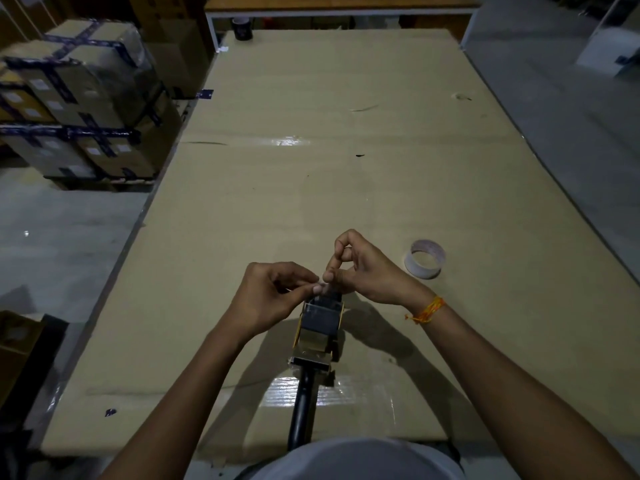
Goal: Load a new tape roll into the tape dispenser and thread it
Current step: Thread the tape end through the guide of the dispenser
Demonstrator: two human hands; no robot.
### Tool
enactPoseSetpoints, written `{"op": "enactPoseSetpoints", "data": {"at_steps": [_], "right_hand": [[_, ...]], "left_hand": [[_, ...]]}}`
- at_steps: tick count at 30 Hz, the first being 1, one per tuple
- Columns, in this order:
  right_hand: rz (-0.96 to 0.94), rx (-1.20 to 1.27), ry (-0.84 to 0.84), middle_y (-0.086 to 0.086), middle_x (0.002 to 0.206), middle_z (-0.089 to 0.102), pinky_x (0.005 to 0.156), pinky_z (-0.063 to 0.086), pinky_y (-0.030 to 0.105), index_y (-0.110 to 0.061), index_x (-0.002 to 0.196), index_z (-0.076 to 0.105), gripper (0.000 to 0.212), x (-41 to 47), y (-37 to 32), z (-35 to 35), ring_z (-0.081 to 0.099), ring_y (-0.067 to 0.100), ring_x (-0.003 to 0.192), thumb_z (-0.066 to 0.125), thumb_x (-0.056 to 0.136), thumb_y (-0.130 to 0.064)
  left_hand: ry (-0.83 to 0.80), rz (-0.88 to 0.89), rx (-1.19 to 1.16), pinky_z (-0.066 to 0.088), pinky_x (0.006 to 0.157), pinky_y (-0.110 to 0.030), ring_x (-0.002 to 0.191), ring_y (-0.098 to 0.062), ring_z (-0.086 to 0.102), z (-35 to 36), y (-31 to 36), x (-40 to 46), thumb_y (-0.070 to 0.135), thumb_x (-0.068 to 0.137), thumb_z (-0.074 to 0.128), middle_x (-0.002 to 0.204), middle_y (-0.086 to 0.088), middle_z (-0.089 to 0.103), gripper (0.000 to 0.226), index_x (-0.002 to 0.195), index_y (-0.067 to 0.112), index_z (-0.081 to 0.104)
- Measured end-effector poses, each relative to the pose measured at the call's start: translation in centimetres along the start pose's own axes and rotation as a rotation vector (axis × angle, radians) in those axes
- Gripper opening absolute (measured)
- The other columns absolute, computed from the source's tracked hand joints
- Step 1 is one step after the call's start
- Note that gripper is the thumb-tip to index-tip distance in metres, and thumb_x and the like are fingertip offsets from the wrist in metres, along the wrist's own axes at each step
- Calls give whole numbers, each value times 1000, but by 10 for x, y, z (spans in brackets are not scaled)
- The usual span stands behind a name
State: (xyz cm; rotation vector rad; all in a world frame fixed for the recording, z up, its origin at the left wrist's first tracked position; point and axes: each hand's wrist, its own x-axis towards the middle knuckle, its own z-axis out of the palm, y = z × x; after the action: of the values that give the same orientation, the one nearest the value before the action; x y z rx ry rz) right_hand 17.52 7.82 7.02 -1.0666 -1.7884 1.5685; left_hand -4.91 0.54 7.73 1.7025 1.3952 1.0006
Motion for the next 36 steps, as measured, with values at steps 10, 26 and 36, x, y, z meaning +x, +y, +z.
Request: {"op": "enactPoseSetpoints", "data": {"at_steps": [10, 26, 36], "right_hand": [[28, 28, 10, 15, 95, 71, 69, 66, 44, -14, 109, 38, 42, -1, -2, 3, 79, 48, 85, 75, 95, 1], [72, -12, 47, 25, 107, 69, 79, 63, 67, -20, 102, 41, 42, -2, 0, 4, 78, 50, 88, 78, 93, -3], [118, -43, 9, 18, 87, 76, 81, 63, 59, -21, 104, 42, 50, -1, 9, 6, 74, 30, 82, 87, 87, -9]], "left_hand": [[-89, 92, 80, 64, 69, -32, 76, -9, 80, -8, -7, 7, 17, 92, 85, 85, 8, 84, 3, 94, 17, 88], [-88, 166, 239, 57, 61, -39, 71, -15, 67, 6, -7, 2, 16, 106, 63, 80, 5, 68, 8, 101, 14, 68], [148, -328, -81, 55, 61, -34, 63, -8, 72, 25, -16, 4, 19, 108, 62, 75, -3, 74, 16, 93, 13, 66]]}}
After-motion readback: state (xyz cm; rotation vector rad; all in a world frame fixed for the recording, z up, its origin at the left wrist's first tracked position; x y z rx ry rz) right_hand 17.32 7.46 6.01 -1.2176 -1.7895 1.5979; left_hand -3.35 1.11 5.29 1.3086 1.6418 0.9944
